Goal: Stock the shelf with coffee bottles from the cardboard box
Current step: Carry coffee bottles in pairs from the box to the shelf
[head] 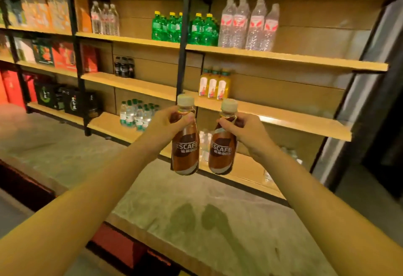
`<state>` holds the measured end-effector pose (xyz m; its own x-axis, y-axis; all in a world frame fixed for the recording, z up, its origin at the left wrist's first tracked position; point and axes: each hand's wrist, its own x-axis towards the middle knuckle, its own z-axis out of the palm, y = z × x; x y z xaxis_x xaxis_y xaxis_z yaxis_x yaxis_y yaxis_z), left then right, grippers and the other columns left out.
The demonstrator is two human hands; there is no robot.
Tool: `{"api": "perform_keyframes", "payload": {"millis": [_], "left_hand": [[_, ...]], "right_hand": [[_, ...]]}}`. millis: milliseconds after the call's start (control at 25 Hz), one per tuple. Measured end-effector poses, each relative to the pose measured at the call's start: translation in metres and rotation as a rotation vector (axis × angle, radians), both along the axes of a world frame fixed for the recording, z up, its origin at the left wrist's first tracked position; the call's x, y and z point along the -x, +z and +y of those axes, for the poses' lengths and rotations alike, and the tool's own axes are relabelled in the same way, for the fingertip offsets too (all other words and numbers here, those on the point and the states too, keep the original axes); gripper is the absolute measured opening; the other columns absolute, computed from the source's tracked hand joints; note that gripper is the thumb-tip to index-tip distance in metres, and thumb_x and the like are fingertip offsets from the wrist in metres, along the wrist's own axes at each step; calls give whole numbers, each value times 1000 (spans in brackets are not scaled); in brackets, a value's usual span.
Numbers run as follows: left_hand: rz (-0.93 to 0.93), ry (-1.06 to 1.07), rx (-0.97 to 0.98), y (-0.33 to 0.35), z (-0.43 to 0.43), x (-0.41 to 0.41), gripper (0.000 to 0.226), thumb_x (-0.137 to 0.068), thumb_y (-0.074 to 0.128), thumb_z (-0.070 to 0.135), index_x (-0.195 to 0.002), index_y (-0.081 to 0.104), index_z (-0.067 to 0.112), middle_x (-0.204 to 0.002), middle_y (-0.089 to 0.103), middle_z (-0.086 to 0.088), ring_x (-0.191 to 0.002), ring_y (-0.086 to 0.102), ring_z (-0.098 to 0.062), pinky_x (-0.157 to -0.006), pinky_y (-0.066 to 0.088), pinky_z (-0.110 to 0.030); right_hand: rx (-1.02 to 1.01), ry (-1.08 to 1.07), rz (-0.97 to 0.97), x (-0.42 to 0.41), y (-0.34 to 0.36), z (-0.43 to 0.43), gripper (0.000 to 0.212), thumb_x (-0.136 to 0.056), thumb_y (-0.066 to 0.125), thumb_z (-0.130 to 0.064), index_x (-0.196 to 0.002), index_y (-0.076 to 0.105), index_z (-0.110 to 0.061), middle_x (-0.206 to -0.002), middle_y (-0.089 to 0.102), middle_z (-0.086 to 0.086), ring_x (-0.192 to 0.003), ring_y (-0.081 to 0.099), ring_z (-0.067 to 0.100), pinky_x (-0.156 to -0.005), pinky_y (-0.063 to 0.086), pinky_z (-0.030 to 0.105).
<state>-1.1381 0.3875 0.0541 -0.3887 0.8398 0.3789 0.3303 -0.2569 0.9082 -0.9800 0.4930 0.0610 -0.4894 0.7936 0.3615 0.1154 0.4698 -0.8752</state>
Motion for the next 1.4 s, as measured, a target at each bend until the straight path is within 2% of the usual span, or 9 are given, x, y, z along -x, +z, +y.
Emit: {"api": "perform_keyframes", "payload": {"millis": [120,240,480,720,880,1120,1200,1280,1400], "left_hand": [[8,-82,11,3,76,-31,19,-91,53,28,-109,56,23,-96,60,8,-89,56,-6,-77,44,-23],[30,-184,32,4,144,-51,10,-93,51,27,-102,51,27,-91,56,14,-81,53,0,-69,43,-18],[100,-313,2,1,289,-34,17,-91,54,28,-106,56,20,-109,61,-2,-92,57,-7,-73,46,-20],[169,-389,13,18,427,19,12,-92,52,26,-103,49,26,-88,57,14,-80,53,3,-67,42,-14],[124,-414,10,23,495,49,30,-91,54,28,-119,54,18,-106,63,2,-100,59,-13,-73,45,-19],[97,-410,6,32,573,60,40,-91,54,28,-129,49,16,-113,58,2,-101,55,-11,-84,45,-27],[79,-412,7,32,590,60,39,-92,52,26,-129,48,16,-110,56,3,-100,53,-10,-79,44,-23],[74,-423,12,29,608,60,38,-93,51,25,-129,48,15,-109,55,3,-99,52,-10,-73,43,-18],[81,-428,28,24,634,61,38,-93,51,25,-130,47,15,-113,56,2,-102,53,-11,-80,44,-24]], "right_hand": [[17,-98,21,-41,0,56,19,-87,63,-19,-103,67,-9,-91,68,4,-86,64,16,-77,51,27],[20,-187,32,-70,-1,108,14,-87,64,-19,-99,66,-12,-93,69,7,-88,65,18,-82,52,32],[-73,-309,-9,-71,4,216,17,-89,61,-19,-103,65,-11,-80,64,-8,-71,58,-2,-53,44,1],[-68,-397,36,-16,17,333,8,-88,62,-19,-95,63,-15,-81,64,-8,-74,60,2,-61,49,11],[-39,-416,89,14,23,390,3,-87,63,-19,-85,62,-21,-81,64,-7,-75,62,4,-67,49,17],[3,-422,107,39,31,469,15,-88,62,-19,-101,61,-11,-86,64,-6,-78,61,4,-67,48,17],[43,-410,124,43,31,492,20,-88,61,-20,-105,61,-10,-90,64,-3,-81,61,6,-71,49,19],[64,-392,121,45,29,514,18,-88,61,-20,-105,61,-12,-90,64,-3,-83,61,7,-73,49,21],[57,-372,77,46,24,540,15,-89,60,-20,-102,60,-13,-90,64,-4,-84,61,7,-73,49,20]]}}
